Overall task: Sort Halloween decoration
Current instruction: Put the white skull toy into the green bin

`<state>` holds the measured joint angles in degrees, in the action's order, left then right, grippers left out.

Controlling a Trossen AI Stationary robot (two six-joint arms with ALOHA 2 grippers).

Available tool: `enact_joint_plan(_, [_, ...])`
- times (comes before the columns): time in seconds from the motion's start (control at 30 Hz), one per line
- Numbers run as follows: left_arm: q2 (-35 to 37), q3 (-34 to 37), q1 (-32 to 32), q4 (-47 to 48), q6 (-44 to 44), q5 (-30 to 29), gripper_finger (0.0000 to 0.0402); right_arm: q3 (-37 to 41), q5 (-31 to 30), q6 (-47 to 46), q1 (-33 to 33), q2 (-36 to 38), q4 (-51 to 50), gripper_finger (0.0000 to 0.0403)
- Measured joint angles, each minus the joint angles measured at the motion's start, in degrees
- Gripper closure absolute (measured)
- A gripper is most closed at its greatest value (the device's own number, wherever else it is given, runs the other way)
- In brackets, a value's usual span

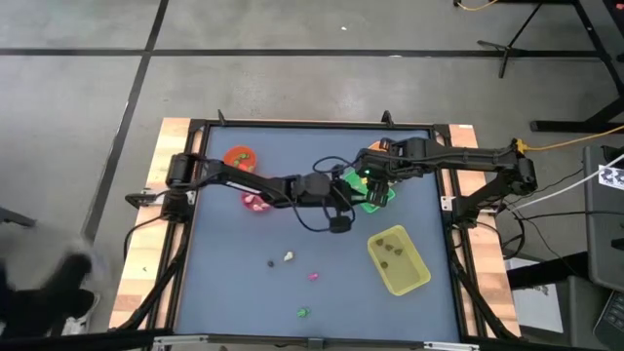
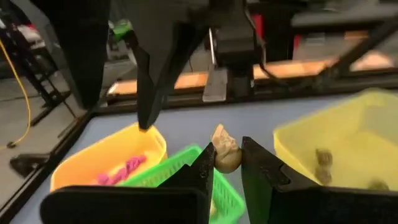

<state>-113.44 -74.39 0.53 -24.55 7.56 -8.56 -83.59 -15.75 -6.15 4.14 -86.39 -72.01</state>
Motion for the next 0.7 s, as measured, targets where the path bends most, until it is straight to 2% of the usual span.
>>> enact_joint_plan(0.4, [-13.0, 0.0, 3.1, -16.1, -1.4, 0.3, 0.0359, 0.0, 0.0, 0.1, 0.0, 0.0, 0.1, 0.0198])
enact_joint_plan(0.7, [-16.6, 0.0, 4.7, -17.6, -1.5, 0.1, 0.0345, 0.0, 0.0, 0.1, 0.0, 0.0, 0.3, 0.0198])
